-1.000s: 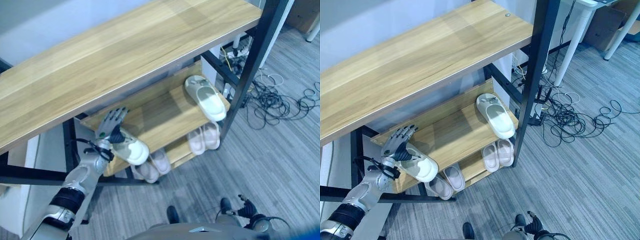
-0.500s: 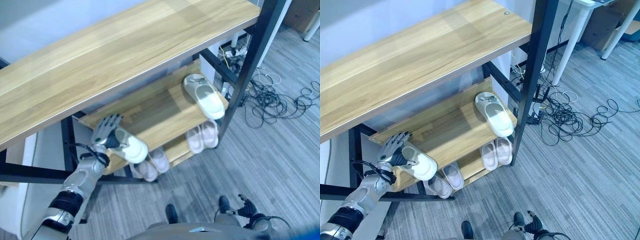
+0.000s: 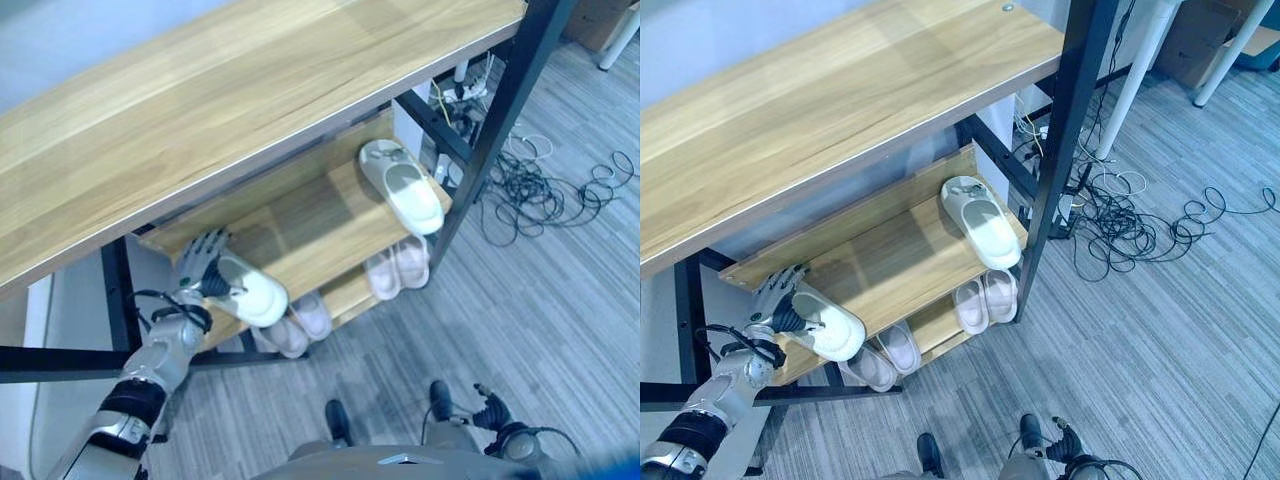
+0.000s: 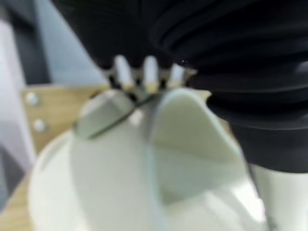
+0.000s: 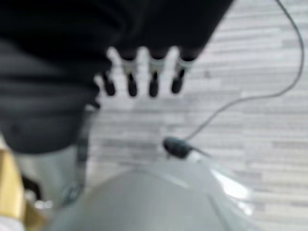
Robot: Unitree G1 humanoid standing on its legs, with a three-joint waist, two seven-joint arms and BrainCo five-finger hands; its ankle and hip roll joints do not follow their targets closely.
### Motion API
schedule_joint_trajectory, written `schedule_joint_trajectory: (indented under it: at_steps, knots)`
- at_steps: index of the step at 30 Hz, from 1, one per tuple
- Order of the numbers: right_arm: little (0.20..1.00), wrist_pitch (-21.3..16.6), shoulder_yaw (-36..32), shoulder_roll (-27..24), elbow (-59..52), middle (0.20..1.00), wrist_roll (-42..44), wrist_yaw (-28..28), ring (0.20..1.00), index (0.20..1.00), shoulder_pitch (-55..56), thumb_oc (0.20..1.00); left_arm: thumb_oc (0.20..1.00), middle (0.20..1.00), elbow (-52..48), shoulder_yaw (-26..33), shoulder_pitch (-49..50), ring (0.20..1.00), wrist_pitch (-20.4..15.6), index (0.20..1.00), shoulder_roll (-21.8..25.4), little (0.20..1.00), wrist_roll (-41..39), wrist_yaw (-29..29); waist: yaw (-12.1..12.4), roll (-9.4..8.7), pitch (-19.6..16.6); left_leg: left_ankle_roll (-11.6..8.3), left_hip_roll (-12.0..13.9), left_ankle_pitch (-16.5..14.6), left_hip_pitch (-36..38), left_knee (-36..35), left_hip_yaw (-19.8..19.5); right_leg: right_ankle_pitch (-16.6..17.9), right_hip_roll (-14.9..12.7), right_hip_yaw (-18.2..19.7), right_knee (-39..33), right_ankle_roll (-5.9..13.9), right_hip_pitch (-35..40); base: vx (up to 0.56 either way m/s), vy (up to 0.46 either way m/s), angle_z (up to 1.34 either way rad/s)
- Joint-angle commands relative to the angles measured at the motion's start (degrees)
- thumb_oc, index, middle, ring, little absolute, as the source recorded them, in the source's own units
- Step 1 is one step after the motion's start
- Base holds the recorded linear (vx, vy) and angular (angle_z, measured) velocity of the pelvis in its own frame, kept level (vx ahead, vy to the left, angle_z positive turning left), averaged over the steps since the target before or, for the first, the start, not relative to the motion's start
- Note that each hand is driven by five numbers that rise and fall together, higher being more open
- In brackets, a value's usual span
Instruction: Arrange the slippers neatly on the shoe rack.
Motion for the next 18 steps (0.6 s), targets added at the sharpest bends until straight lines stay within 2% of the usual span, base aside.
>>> schedule_joint_trajectory:
  at_steps: [1,14,15,16,18]
  knots:
    - [1.0,-0.79,0.75,-1.17,0.93,1.0,-0.04,-0.77,1.0,1.0,-0.52,1.0,1.0,1.0,2.0,4.11,-5.06,1.0,1.53,1.0,-0.35,1.0,-0.94,2.02,-0.68,-0.07,-1.37,-4.34,2.2,3.21,-4.35,0.42,-3.09,1.67,-1.47,-1.0,0.54,3.39,-3.64,0.02,-0.022,-0.04]
    - [1.0,-0.77,1.03,-0.86,2.11,1.0,0.27,-0.69,1.0,1.0,-1.26,1.0,1.0,1.0,5.11,3.8,-4.86,1.0,2.35,1.0,-1.97,1.0,-1.88,1.21,-0.56,-1.18,-1.63,-4.41,2.76,3.35,-5.01,0.42,-3.2,1.62,-0.93,-0.9,0.54,3.01,-4.34,0.0,0.0,0.0]
    - [1.0,-0.77,1.02,-0.87,2.11,1.0,0.28,-0.69,1.0,1.0,-1.27,1.0,0.871,0.871,5.17,3.76,-4.91,0.871,2.34,0.871,-1.99,0.871,-1.89,1.24,-0.54,-1.17,-1.65,-4.41,2.76,3.36,-5.03,0.42,-3.2,1.62,-0.93,-0.9,0.54,3.01,-4.37,0.0,0.0,0.0]
    - [1.0,-0.73,1.07,-0.91,2.15,1.0,0.26,-0.64,1.0,1.0,-1.29,1.0,0.595,0.595,5.78,3.61,-5.02,0.595,2.43,0.595,-2.16,0.595,-2.11,0.96,-0.58,-1.2,-1.72,-4.42,2.81,3.34,-5.1,0.42,-3.19,1.59,-0.89,-0.9,0.54,3.01,-4.46,0.0,0.0,0.0]
    - [1.0,-0.73,1.07,-0.91,2.15,1.0,0.26,-0.64,1.0,1.0,-1.29,1.0,0.595,0.595,5.78,3.61,-5.02,0.595,2.43,0.595,-2.16,0.595,-2.11,0.96,-0.58,-1.2,-1.72,-4.42,2.81,3.34,-5.11,0.42,-3.19,1.59,-0.89,-0.9,0.54,3.01,-4.46,0.0,0.0,0.0]
